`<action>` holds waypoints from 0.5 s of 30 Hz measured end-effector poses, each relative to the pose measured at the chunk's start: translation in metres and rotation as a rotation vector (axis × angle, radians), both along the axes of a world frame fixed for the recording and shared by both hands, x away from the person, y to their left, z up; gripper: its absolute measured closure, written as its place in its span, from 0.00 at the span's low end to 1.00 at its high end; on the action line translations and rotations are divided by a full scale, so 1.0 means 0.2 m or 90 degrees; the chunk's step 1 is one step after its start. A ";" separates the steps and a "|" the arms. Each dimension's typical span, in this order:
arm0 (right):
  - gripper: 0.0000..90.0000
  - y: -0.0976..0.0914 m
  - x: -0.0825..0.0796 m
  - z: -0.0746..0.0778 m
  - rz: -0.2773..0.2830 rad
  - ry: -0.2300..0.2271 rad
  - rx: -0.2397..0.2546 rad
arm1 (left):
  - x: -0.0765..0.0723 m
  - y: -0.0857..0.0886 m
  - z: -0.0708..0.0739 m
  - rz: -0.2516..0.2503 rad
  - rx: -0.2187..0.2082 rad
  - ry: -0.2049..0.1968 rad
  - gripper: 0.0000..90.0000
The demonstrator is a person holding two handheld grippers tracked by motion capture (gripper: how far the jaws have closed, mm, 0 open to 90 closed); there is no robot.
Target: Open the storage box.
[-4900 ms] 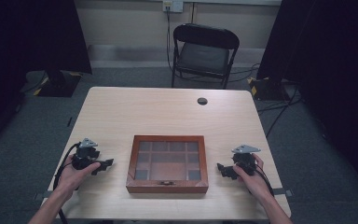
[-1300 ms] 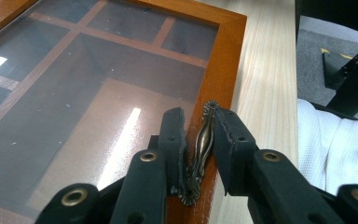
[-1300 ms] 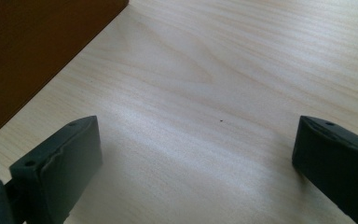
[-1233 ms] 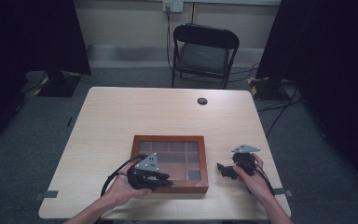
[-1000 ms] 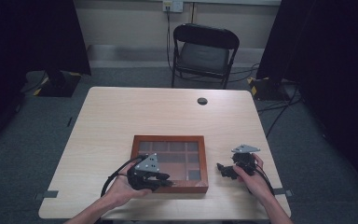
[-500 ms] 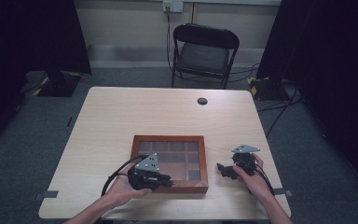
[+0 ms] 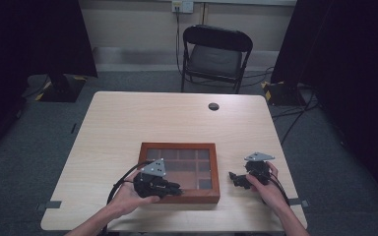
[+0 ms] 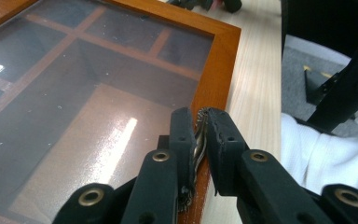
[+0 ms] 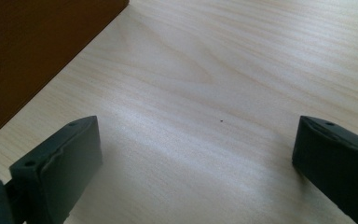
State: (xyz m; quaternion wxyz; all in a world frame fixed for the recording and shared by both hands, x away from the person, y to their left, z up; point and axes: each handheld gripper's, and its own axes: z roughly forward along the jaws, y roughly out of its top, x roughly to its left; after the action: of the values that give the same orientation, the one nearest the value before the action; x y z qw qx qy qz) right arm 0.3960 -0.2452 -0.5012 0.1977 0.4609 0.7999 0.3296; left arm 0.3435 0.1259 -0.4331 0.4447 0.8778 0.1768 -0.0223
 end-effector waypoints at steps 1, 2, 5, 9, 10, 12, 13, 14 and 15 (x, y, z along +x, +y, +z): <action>0.01 0.00 0.00 0.00 0.001 -0.001 0.000 | 0.00 0.00 0.00 0.003 -0.003 0.002 0.90; 0.01 0.00 0.00 0.00 0.000 0.000 0.000 | 0.00 0.00 0.01 0.006 -0.003 0.004 0.90; 0.01 0.00 0.00 0.00 0.000 0.000 0.000 | 0.01 0.01 0.02 0.004 -0.011 0.008 0.90; 0.01 0.00 0.00 0.00 0.000 0.000 0.000 | 0.01 0.01 0.04 0.009 -0.016 0.011 0.90; 0.01 0.00 0.00 0.00 0.000 0.000 0.000 | 0.01 0.01 0.04 0.006 -0.014 0.010 0.90; 0.01 0.00 0.00 0.00 0.001 0.000 0.000 | 0.02 0.00 0.05 0.007 -0.011 0.015 0.90; 0.01 0.00 0.00 0.00 0.000 0.001 0.001 | 0.02 0.00 0.06 0.004 -0.008 0.015 0.90; 0.00 0.00 0.00 0.00 0.001 0.000 0.001 | 0.02 0.00 0.06 0.007 -0.013 0.018 0.90; 0.00 0.00 0.00 0.00 0.002 0.000 0.001 | 0.02 0.00 0.07 0.007 -0.013 0.020 0.90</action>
State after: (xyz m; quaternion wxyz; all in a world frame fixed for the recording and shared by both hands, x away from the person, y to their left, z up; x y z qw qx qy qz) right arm 0.3963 -0.2449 -0.5012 0.1966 0.4602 0.8003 0.3304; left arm 0.3482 0.1268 -0.4195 0.4506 0.8719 0.1886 -0.0355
